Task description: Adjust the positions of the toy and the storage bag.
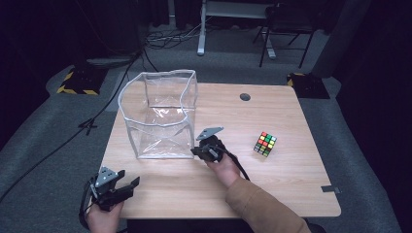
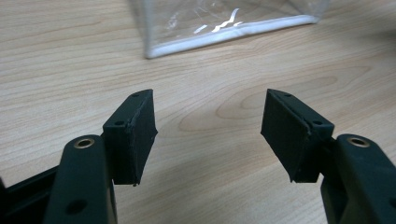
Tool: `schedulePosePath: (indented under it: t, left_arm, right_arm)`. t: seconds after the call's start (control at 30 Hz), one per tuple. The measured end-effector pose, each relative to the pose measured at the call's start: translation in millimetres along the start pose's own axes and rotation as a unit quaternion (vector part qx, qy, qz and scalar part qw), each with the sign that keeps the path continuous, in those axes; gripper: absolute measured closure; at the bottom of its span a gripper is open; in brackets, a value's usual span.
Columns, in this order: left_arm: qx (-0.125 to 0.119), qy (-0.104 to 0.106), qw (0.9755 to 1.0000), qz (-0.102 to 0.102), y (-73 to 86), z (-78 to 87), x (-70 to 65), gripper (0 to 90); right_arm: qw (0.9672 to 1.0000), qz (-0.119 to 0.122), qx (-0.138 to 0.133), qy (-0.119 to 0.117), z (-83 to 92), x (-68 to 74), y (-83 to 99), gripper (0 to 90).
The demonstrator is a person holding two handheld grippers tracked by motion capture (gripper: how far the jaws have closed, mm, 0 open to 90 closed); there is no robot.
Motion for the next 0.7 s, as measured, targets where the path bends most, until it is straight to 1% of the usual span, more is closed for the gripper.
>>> schedulePosePath:
  t: [0.07, 0.1, 0.13, 0.17, 0.2, 0.23, 0.27, 0.3, 0.33, 0.37, 0.4, 0.43, 0.47, 0.5, 0.53, 0.57, 0.6, 0.63, 0.67, 0.7]
  left_arm:
    - [0.002, -0.001, 1.0, -0.001, -0.8, -1.9, -0.8, 35.6]
    - [0.007, -0.002, 1.0, -0.006, -3.0, -5.1, -3.7, 35.6]
    - [0.007, -0.002, 1.0, -0.006, -3.0, -5.1, -3.7, 35.6]
    - [0.011, -0.003, 0.9999, -0.011, -4.1, -6.9, -5.8, 35.6]
    - [0.014, 0.0, 0.9998, -0.017, -6.0, -9.9, -9.0, 35.6]
    - [0.015, 0.007, 0.9997, -0.02, -7.4, -12.1, -11.3, 35.5]
    - [0.015, 0.007, 0.9997, -0.02, -7.4, -12.1, -11.3, 34.7]
    - [0.022, 0.02, 0.9992, -0.024, -9.3, -18.5, -17.1, 34.2]
    - [0.022, 0.02, 0.9992, -0.024, -9.3, -18.5, -17.1, 34.2]
    - [0.027, 0.021, 0.9989, -0.03, -10.2, -21.7, -20.2, 34.2]
    - [0.033, 0.021, 0.9986, -0.035, -11.3, -25.1, -23.9, 34.2]
    - [0.039, 0.021, 0.998, -0.045, -12.6, -28.3, -28.6, 34.3]
    - [0.041, 0.02, 0.9977, -0.05, -13.9, -29.6, -31.0, 34.5]
    - [0.04, 0.021, 0.9974, -0.056, -15.6, -31.1, -34.5, 34.6]
    - [0.042, 0.024, 0.9966, -0.067, -16.5, -31.1, -36.3, 34.5]
    - [0.036, 0.034, 0.996, -0.074, -17.9, -30.6, -38.5, 34.1]
    - [0.032, 0.038, 0.9959, -0.075, -19.3, -30.6, -38.8, 33.9]
    - [0.03, 0.045, 0.9959, -0.073, -20.1, -30.4, -39.1, 33.3]
    - [0.028, 0.052, 0.9957, -0.072, -20.8, -29.7, -38.6, 32.8]
    - [0.017, 0.06, 0.9955, -0.071, -22.9, -27.6, -38.7, 32.5]
  right_arm:
    - [1.0, 0.002, 0.001, 0.003, 2.3, -1.8, 3.5, 87.1]
    - [0.9999, -0.012, -0.001, -0.003, 6.8, -1.6, 9.8, 87.1]
    - [0.9999, -0.012, -0.001, -0.003, 6.8, -1.6, 9.8, 87.1]
    - [0.9999, -0.01, -0.001, -0.001, 9.1, -3.0, 13.1, 87.1]
    - [0.9999, -0.014, -0.004, -0.003, 13.9, -3.3, 19.9, 87.1]
    - [0.9999, -0.016, -0.002, -0.003, 16.5, -3.6, 24.2, 87.0]
    - [0.9999, -0.016, -0.002, -0.003, 16.5, -3.6, 24.2, 87.0]
    - [0.9998, -0.019, -0.008, -0.008, 20.8, -3.6, 31.2, 86.9]
    - [0.9998, -0.018, -0.008, -0.01, 23.1, -3.9, 34.9, 86.8]
    - [0.9998, -0.018, -0.008, -0.01, 23.1, -3.9, 34.9, 86.8]
    - [0.9998, -0.019, -0.006, -0.009, 25.2, -4.6, 38.7, 86.9]
    - [0.9997, -0.022, -0.005, -0.008, 27.4, -4.7, 41.8, 86.8]
    - [0.9997, -0.025, -0.003, -0.009, 30.3, -4.8, 46.5, 86.9]
    - [0.9994, -0.034, -0.001, -0.009, 32.0, -3.9, 49.1, 86.8]
    - [0.9996, -0.028, -0.006, -0.009, 33.7, -4.9, 52.3, 86.9]
    - [0.9992, -0.039, -0.007, -0.01, 36.0, -4.5, 55.7, 86.9]
    - [0.9993, -0.034, -0.009, -0.011, 38.8, -5.2, 60.4, 86.8]
    - [0.9991, -0.039, -0.009, -0.012, 41.1, -5.0, 64.3, 86.8]
    - [0.9992, -0.037, -0.009, -0.011, 42.8, -5.6, 67.7, 86.8]
    - [0.9991, -0.04, -0.009, -0.013, 47.8, -5.4, 75.5, 86.8]
Point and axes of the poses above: each handheld gripper's, and its own axes: z roughly backward along the jaws, y roughly out of its underside, x roughly to its left, the point moved 9 cm from there along -z, roughly forward along the jaws, and after that the axes turned 13 degrees about x, right-handed, at the moved point
